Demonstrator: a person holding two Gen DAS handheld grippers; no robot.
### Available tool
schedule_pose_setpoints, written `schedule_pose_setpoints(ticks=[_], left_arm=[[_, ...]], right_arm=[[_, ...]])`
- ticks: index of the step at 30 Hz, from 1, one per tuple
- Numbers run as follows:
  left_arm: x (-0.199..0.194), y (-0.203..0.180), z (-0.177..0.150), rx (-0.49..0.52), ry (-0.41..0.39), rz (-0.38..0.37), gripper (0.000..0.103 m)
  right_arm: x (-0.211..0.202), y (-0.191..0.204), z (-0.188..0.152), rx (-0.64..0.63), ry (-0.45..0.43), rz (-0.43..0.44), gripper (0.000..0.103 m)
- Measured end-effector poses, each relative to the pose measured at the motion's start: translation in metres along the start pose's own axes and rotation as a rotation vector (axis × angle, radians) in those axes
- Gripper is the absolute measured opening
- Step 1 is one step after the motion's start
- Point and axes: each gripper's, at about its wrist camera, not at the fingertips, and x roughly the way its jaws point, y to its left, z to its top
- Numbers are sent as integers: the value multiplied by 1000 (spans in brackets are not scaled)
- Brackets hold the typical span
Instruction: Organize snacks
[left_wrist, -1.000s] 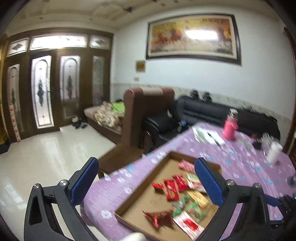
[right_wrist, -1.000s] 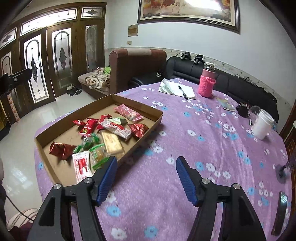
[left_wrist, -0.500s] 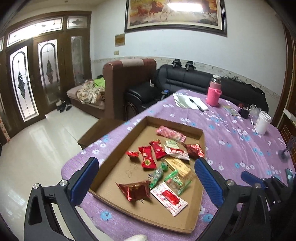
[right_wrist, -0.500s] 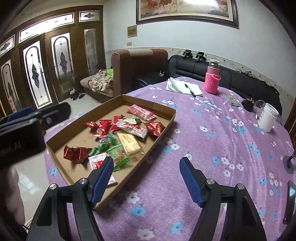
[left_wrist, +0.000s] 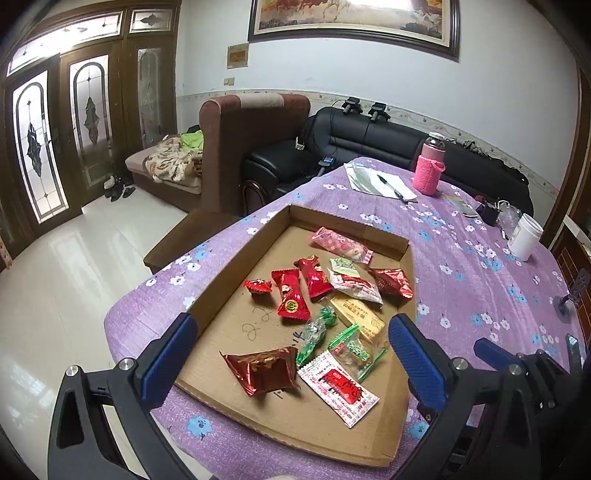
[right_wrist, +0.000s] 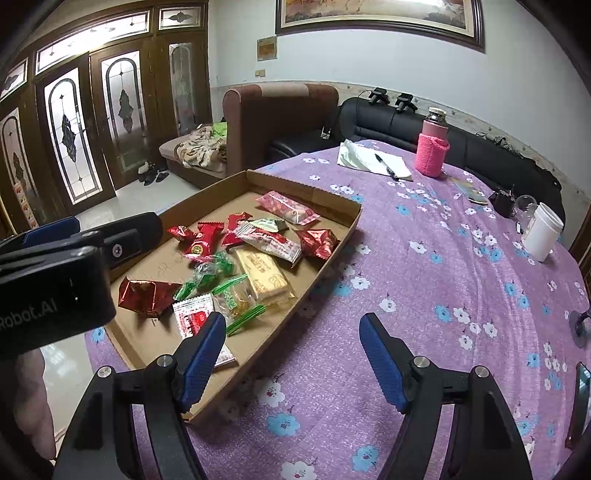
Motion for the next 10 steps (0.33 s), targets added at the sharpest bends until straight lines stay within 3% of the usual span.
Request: schedule_pose_setpoints(ticks=[7, 10], left_arm=[[5, 1, 0, 3, 9, 0, 103], [4, -9, 3, 29, 14, -34, 103]], right_arm=[[6, 11, 0, -23, 10, 14, 79], [4, 5, -1, -12, 7, -3, 79]])
